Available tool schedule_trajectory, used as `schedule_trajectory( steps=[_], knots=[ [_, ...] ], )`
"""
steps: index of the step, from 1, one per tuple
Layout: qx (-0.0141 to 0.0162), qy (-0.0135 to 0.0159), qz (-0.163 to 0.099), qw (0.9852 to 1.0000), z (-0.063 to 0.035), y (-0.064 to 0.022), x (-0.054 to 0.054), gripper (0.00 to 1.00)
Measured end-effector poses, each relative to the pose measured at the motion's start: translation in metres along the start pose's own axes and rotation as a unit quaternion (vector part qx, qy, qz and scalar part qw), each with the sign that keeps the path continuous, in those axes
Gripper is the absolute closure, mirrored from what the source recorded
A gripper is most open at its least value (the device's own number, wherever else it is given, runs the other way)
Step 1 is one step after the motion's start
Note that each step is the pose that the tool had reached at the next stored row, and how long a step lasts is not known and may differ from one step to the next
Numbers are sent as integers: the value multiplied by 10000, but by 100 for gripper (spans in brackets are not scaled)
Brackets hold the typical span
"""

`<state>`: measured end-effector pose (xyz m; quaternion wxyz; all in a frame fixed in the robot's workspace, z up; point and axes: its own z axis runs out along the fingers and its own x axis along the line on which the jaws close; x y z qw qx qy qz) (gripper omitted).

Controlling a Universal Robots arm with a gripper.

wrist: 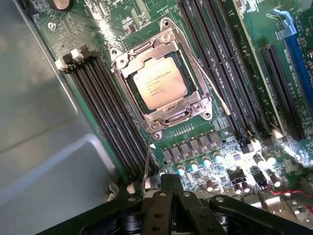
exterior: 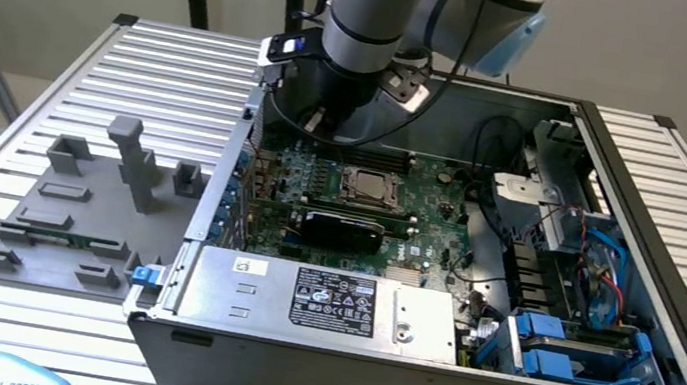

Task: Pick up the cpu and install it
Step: 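Install the first cpu locking lever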

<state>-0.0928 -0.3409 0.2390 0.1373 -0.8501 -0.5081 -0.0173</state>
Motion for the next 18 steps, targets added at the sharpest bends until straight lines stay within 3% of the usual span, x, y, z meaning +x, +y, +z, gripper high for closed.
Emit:
schedule_trajectory(
  steps=[5, 7, 14, 18],
  knots=[
    [83, 164, 125, 9998, -16, -34, -14, 89],
    [106, 211, 154, 9996, -19, -52, -25, 89],
    [134, 310, 310, 9989, -14, -99, -52, 89],
    [133, 429, 507, 9977, -14, -100, -53, 89]
  ],
)
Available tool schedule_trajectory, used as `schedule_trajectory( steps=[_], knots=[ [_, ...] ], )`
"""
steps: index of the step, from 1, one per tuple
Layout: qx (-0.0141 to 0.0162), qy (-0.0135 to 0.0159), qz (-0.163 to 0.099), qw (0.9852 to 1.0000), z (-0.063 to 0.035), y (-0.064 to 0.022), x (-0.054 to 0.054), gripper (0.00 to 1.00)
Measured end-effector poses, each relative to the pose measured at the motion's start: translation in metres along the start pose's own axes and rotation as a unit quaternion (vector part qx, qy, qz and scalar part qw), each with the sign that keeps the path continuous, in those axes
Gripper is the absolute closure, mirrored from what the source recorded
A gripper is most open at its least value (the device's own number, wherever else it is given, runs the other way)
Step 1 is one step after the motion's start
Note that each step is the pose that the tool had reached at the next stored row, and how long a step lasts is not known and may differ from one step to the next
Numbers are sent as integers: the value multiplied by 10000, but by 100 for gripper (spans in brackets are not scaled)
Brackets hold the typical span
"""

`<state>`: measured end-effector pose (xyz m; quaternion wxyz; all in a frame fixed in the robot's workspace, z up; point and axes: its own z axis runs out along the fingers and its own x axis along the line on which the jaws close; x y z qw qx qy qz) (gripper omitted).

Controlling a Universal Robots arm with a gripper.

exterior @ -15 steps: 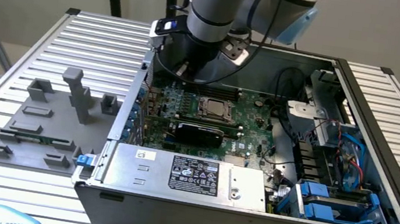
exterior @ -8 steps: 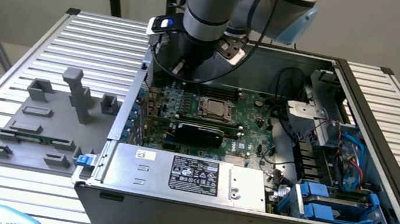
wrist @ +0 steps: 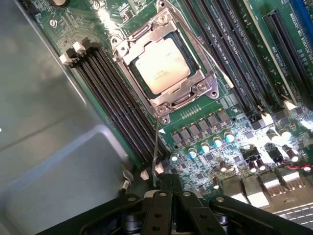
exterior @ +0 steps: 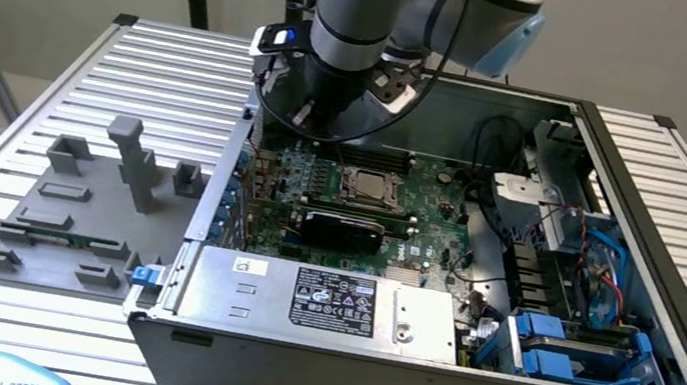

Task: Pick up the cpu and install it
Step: 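Install the first cpu locking lever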

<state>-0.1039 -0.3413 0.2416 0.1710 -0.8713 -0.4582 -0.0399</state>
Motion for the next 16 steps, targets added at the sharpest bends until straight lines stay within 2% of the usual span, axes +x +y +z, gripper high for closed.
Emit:
schedule_trajectory(
  steps=[6, 11, 16],
  knots=[
    [15, 175, 239, 9996, 0, -1, 0, 89],
    [63, 278, 294, 9992, -3, 14, 10, 89],
    [118, 367, 310, 9988, -10, 79, 54, 89]
  ],
)
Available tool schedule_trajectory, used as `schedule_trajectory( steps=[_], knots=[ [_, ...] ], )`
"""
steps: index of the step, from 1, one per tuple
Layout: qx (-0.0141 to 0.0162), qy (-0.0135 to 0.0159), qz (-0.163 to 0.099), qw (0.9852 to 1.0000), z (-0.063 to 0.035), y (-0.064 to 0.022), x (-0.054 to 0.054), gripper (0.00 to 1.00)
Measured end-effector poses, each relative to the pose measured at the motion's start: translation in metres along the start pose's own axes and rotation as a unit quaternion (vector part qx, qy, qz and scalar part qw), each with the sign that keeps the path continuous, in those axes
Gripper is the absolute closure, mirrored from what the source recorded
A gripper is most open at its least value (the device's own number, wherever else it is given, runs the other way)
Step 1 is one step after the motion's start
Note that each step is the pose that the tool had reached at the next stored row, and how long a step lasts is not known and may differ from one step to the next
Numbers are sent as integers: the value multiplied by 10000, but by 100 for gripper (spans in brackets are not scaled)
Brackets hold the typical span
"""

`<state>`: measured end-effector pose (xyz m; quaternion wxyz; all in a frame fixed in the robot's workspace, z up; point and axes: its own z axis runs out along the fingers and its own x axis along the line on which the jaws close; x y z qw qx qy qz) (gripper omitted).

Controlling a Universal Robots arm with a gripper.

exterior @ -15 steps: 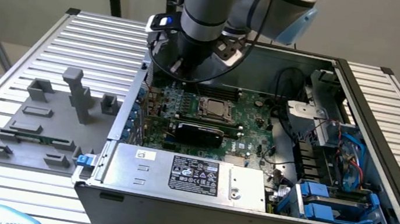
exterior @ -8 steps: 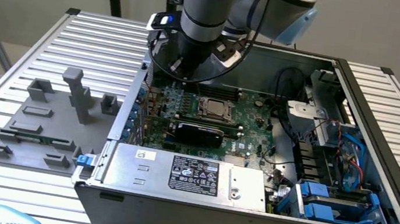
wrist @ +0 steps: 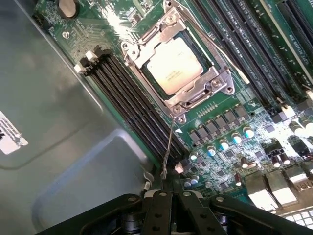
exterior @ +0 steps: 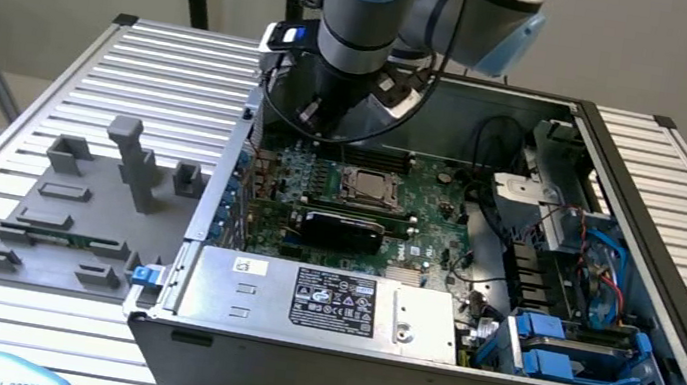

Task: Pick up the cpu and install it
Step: 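Install the first cpu locking lever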

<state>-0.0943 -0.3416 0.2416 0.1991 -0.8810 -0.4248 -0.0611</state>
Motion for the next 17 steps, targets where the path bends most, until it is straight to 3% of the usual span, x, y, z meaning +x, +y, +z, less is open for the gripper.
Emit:
schedule_trajectory(
  steps=[5, 11, 17],
  knots=[
    [28, 36, -1, 10000, -13, 119, 84, 89],
    [33, 42, -1, 10000, -27, 334, 240, 89],
    [32, 40, 0, 10000, 6, 375, 231, 89]
  ],
)
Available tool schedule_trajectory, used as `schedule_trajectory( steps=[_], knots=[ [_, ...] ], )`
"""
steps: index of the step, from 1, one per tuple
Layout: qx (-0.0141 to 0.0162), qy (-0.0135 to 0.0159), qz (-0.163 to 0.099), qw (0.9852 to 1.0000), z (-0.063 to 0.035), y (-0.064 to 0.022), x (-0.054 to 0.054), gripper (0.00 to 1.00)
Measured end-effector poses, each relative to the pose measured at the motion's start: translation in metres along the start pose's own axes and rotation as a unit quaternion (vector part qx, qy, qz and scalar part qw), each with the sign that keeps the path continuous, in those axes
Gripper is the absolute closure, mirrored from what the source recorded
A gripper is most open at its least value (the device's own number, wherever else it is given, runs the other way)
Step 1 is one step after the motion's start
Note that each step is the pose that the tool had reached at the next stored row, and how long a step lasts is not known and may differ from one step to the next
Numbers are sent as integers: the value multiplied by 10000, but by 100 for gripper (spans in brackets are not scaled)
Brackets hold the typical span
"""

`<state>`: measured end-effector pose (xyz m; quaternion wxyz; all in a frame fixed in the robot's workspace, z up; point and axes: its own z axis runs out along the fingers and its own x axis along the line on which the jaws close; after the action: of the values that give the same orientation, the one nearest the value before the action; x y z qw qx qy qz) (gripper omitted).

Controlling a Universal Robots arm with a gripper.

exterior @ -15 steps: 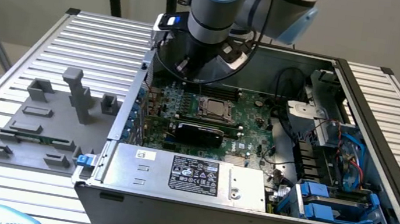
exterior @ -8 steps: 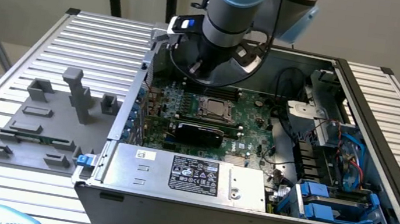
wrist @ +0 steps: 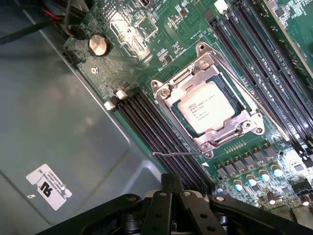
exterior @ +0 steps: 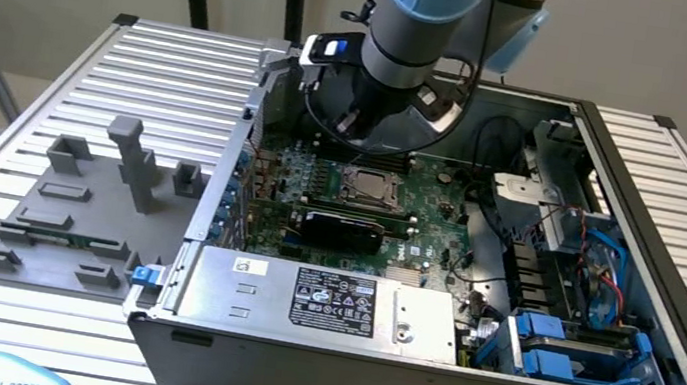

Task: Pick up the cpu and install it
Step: 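Install the first cpu locking lever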

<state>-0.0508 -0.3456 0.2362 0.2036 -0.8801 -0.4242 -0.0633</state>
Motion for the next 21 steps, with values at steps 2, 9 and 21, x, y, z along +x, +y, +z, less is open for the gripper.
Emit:
schedule_trajectory(
  steps=[2, 9, 21],
  knots=[
    [-4, -10, 2, 10000, 23, 8, -7, 89],
    [-45, -52, 3, 10000, 78, 25, -25, 89],
    [-122, -107, -3, 9999, 207, 40, -88, 89]
  ],
)
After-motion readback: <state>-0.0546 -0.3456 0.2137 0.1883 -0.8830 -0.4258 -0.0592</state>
